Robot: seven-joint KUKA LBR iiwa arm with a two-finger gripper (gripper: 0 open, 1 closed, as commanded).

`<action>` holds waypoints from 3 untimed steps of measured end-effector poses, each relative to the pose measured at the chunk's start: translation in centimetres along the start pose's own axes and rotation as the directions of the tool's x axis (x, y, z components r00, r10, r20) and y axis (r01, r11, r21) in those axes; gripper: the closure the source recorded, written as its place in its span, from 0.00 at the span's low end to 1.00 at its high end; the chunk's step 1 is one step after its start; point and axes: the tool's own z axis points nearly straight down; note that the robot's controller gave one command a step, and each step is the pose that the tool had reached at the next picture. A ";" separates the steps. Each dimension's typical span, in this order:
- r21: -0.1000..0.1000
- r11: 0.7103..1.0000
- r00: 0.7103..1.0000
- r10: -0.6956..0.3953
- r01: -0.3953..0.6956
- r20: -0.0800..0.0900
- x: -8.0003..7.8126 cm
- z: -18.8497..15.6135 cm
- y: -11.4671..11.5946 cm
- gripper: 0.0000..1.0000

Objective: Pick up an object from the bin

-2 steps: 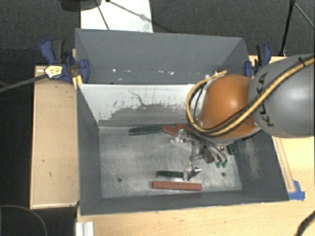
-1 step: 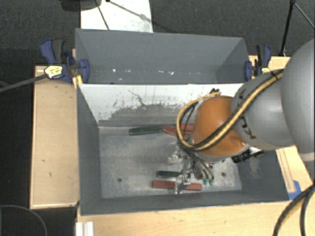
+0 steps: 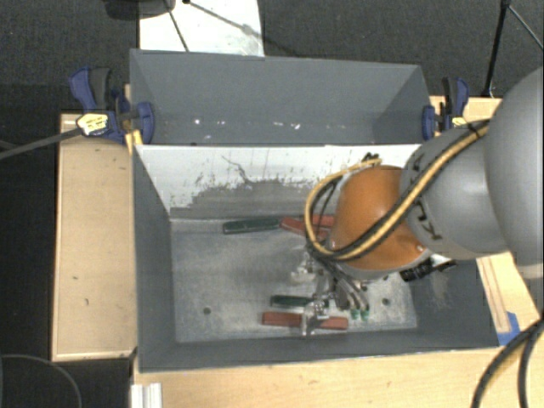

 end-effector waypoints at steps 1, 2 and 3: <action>0.001 0.999 0.999 -0.034 0.034 0.011 -0.2 -6.0 1.3 1.00; 0.000 0.999 0.998 -0.054 0.054 0.031 -3.0 -5.3 -1.7 1.00; 0.001 0.998 0.998 -0.064 0.064 0.015 -3.5 -22.7 -2.6 1.00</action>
Offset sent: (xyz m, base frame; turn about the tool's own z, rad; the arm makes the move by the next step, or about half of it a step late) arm 0.0508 -0.0547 -0.0105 -0.0657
